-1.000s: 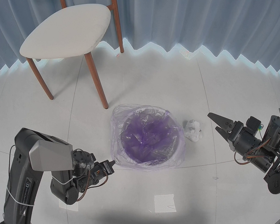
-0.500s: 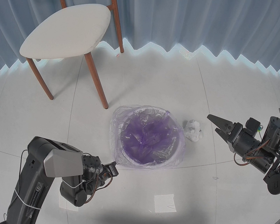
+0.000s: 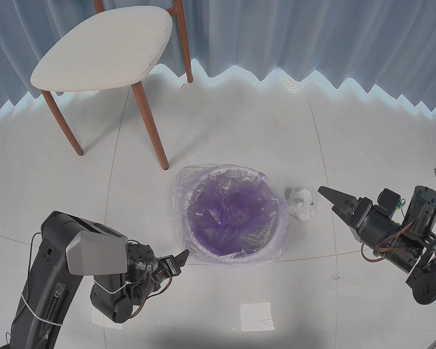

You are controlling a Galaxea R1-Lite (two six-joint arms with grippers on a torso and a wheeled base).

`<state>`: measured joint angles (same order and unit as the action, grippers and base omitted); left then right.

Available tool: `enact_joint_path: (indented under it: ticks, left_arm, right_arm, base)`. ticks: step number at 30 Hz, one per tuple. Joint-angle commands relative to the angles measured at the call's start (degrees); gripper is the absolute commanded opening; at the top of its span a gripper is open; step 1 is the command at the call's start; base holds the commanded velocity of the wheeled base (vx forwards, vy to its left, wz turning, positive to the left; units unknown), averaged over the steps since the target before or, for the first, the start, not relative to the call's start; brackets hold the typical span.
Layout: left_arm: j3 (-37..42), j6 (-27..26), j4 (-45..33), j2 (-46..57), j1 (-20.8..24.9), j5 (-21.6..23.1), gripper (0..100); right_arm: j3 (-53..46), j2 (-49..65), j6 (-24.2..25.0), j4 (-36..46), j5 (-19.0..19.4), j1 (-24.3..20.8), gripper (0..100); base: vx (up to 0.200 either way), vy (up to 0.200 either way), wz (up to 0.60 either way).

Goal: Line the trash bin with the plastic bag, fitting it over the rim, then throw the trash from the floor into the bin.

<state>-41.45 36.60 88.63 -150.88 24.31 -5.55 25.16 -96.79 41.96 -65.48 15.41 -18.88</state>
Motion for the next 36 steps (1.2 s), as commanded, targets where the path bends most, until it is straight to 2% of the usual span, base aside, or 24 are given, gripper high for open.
enact_joint_path:
  ticks: [1, 7, 12, 13, 14, 15, 17, 18, 29, 34, 36]
  left_arm:
    - [3.9, 0.6, 0.1, 11.0, 0.2, -2.4, 100]
    - [8.0, 0.4, 0.1, 25.1, 0.2, -2.2, 100]
    - [11.6, 0.0, -0.2, 37.0, -1.7, -1.6, 100]
    - [12.5, 0.1, -0.4, 40.9, -2.6, 1.3, 100]
    - [12.5, 0.1, -0.4, 40.9, -2.6, 1.3, 100]
    - [14.4, 0.6, -0.6, 44.0, -3.9, 7.6, 100]
    - [17.5, 0.3, -0.3, 45.9, -5.9, 12.9, 100]
    - [18.2, 0.1, -0.2, 46.2, -6.1, 14.2, 100]
    - [18.5, 0.0, -0.2, 48.3, -5.5, 14.2, 100]
    - [18.6, -0.2, -0.2, 48.3, -5.4, 14.2, 100]
    - [18.7, -0.2, -0.2, 48.2, -5.3, 14.2, 100]
  right_arm:
    - [-0.6, -2.7, -0.9, -1.8, -0.1, 0.1, 100]
    - [-2.1, -9.4, -1.2, -2.7, 0.0, 0.3, 100]
    - [-4.2, -19.3, -6.1, -8.1, -0.9, 0.2, 100]
    - [-5.1, -22.9, -7.5, -12.9, -2.0, 0.1, 100]
    - [-5.1, -22.9, -7.5, -12.9, -2.0, 0.1, 100]
    - [-6.0, -27.0, -8.4, -19.4, -3.3, 0.0, 100]
    - [-6.4, -31.4, -8.8, -24.5, -4.1, 0.1, 100]
    - [-6.3, -32.5, -9.4, -24.5, -4.2, 0.1, 100]
    - [-6.0, -32.4, -10.2, -24.4, -1.7, 4.5, 100]
    - [-6.4, -31.5, -10.8, -24.4, 3.1, 8.2, 100]
    - [-7.3, -31.6, -12.4, -24.4, 4.8, 8.7, 100]
  base:
    - [0.000, 0.000, 0.00]
    - [0.000, 0.000, 0.00]
    - [0.000, 0.000, 0.00]
    - [0.000, 0.000, 0.00]
    - [0.000, 0.000, 0.00]
    - [0.000, 0.200, 0.00]
    - [0.000, 0.200, 0.00]
    - [0.000, 0.200, 0.00]
    - [0.000, 0.200, 0.00]
    - [0.000, 0.200, 0.00]
    - [0.000, 0.200, 0.00]
